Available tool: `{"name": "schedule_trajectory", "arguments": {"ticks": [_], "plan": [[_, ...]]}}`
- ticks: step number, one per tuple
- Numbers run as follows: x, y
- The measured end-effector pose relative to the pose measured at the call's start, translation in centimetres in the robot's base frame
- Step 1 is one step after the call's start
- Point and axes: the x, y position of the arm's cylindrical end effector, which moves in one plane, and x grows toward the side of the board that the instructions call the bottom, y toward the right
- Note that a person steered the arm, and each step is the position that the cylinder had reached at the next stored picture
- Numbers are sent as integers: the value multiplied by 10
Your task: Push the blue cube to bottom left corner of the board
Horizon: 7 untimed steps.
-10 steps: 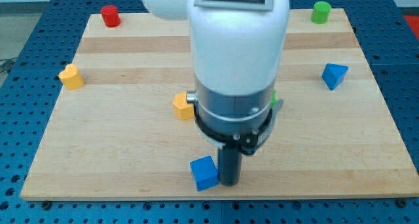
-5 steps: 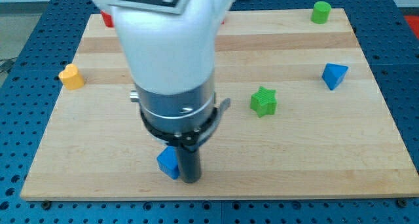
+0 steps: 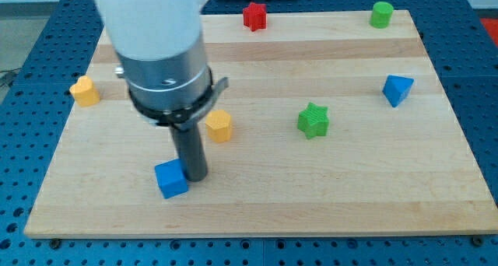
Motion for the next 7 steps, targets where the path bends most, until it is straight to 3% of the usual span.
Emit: {"name": "schedule_trajectory", "arguments": {"ticks": [2, 4, 7], "plan": [[13, -44], [59, -49], [46, -66]]}}
